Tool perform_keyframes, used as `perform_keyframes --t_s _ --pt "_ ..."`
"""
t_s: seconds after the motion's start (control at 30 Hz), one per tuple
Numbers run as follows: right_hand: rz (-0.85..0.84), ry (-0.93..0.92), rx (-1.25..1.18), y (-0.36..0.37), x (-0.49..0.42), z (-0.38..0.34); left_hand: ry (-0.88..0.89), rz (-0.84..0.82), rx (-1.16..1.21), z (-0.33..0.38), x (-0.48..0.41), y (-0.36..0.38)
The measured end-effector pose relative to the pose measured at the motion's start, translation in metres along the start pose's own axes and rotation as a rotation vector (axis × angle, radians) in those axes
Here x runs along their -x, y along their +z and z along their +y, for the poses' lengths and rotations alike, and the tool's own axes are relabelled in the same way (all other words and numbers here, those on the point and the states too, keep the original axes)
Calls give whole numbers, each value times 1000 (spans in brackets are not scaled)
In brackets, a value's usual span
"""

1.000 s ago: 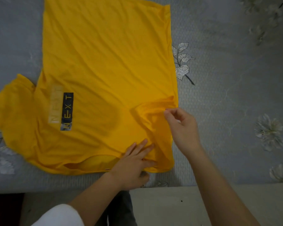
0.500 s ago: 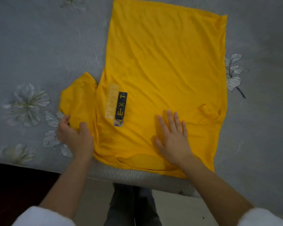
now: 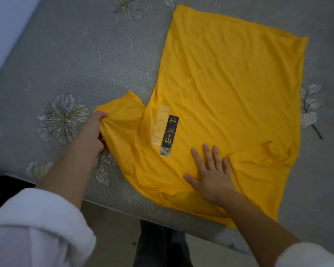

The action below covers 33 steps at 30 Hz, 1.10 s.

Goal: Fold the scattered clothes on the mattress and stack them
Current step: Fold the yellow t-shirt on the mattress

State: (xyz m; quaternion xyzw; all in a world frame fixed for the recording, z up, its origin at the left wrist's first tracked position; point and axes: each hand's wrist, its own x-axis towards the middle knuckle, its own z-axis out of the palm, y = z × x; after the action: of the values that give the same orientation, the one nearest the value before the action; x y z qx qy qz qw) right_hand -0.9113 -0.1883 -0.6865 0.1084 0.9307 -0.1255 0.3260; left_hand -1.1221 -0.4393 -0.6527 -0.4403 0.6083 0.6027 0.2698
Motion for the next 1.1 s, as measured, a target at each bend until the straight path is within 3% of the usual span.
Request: perform_keyframes --t_s 0.07,0.17,0.27,0.33,0.4,0.47,0.53,0.63,0.73,0.9,1.1 --pt "-22 0 11 -1 0 0 167 243 34 3 -3 -11" --pt "-29 -4 18 -2 0 0 421 365 58 -3 1 -12" --pt "-37 -3 17 -3 -1 -1 842 425 -271 -13 27 6" --pt "-51 -4 13 -4 -1 -1 1130 306 -531 -25 44 19" --pt "-59 -9 9 -5 -1 -1 1289 -35 -805 -44 52 27" --pt "-55 -11 -11 -7 1 -2 1300 -437 -1151 -70 50 27" --pt "11 -29 -59 -11 6 -1 1285 -605 -1492 -93 44 21" --pt "216 -67 -130 -15 24 16 1252 -621 -1741 -112 36 2" --pt "329 -65 -161 -7 55 51 1344 -654 -1734 -121 37 -13" --pt "240 -171 -20 29 112 101 1441 -729 -1822 -128 42 -22" --pt "254 -195 78 52 111 115 1502 -637 -1899 -134 45 1"
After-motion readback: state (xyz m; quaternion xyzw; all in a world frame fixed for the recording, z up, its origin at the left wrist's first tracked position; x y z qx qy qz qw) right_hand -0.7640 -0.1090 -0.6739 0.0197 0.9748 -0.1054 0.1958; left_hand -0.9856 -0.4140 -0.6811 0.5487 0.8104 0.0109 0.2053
